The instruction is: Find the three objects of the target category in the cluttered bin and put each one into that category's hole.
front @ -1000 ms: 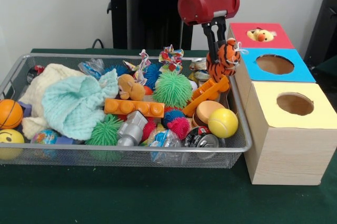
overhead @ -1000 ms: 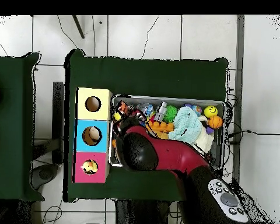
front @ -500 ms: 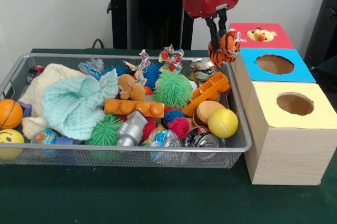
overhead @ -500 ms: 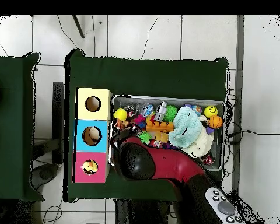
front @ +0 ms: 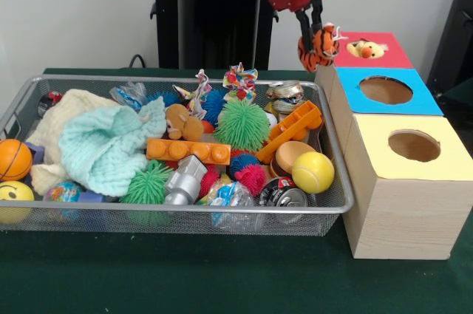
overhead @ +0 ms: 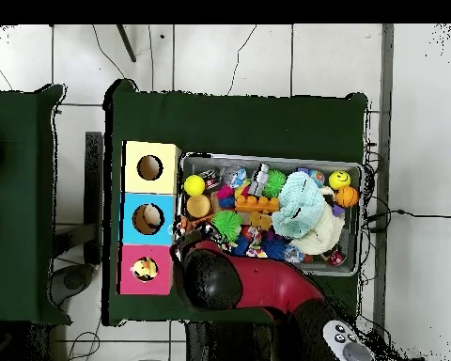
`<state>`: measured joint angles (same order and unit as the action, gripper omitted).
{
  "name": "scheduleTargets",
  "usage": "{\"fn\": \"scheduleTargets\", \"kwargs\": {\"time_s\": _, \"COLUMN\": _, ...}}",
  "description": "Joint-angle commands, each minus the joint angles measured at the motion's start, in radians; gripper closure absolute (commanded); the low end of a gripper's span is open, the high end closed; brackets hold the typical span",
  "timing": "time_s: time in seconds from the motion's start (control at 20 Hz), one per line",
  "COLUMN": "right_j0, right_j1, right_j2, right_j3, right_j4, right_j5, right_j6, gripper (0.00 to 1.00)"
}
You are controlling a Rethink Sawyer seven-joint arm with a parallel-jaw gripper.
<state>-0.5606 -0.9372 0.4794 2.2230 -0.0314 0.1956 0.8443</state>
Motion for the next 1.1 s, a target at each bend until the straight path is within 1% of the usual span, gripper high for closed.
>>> {"fn": "scheduleTargets", "kwargs": {"time_s": 0.05, "right_j0": 0.025, "right_j1": -0.056, "right_j2": 0.076, "right_j3": 0.057, "right_j4": 0.08, "right_j5": 0.108, "right_j6": 0.251, "gripper": 1.0}}
{"fn": "scheduleTargets", "kwargs": {"time_s": 0.2, "right_j0": 0.042, "right_j1": -0.074, "right_j2": 0.075, "right_j3": 0.054, "right_j4": 0.105, "right_j5": 0.121, "right_j6": 0.253, "gripper": 1.0}}
{"fn": "scheduleTargets", "kwargs": {"time_s": 0.3, "right_j0": 0.041, "right_j1": -0.069, "right_j2": 0.088, "right_j3": 0.062, "right_j4": 0.113, "right_j5": 0.088, "right_j6": 0.258, "gripper": 1.0}}
{"fn": "scheduleTargets", "kwargs": {"time_s": 0.55, "right_j0": 0.069, "right_j1": -0.023, "right_j2": 0.088, "right_j3": 0.074, "right_j4": 0.124, "right_j5": 0.006, "right_j6": 0.283, "gripper": 1.0}}
{"fn": "scheduleTargets", "kwargs": {"time_s": 0.75, "right_j0": 0.093, "right_j1": -0.01, "right_j2": 0.078, "right_j3": 0.08, "right_j4": 0.142, "right_j5": -0.003, "right_j6": 0.295, "gripper": 1.0}}
{"fn": "scheduleTargets", "kwargs": {"time_s": 0.9, "right_j0": 0.097, "right_j1": 0.034, "right_j2": 0.082, "right_j3": 0.081, "right_j4": 0.141, "right_j5": -0.052, "right_j6": 0.302, "gripper": 1.0}}
{"fn": "scheduleTargets", "kwargs": {"time_s": 1.1, "right_j0": 0.112, "right_j1": 0.068, "right_j2": 0.061, "right_j3": 0.083, "right_j4": 0.132, "right_j5": -0.064, "right_j6": 0.294, "gripper": 1.0}}
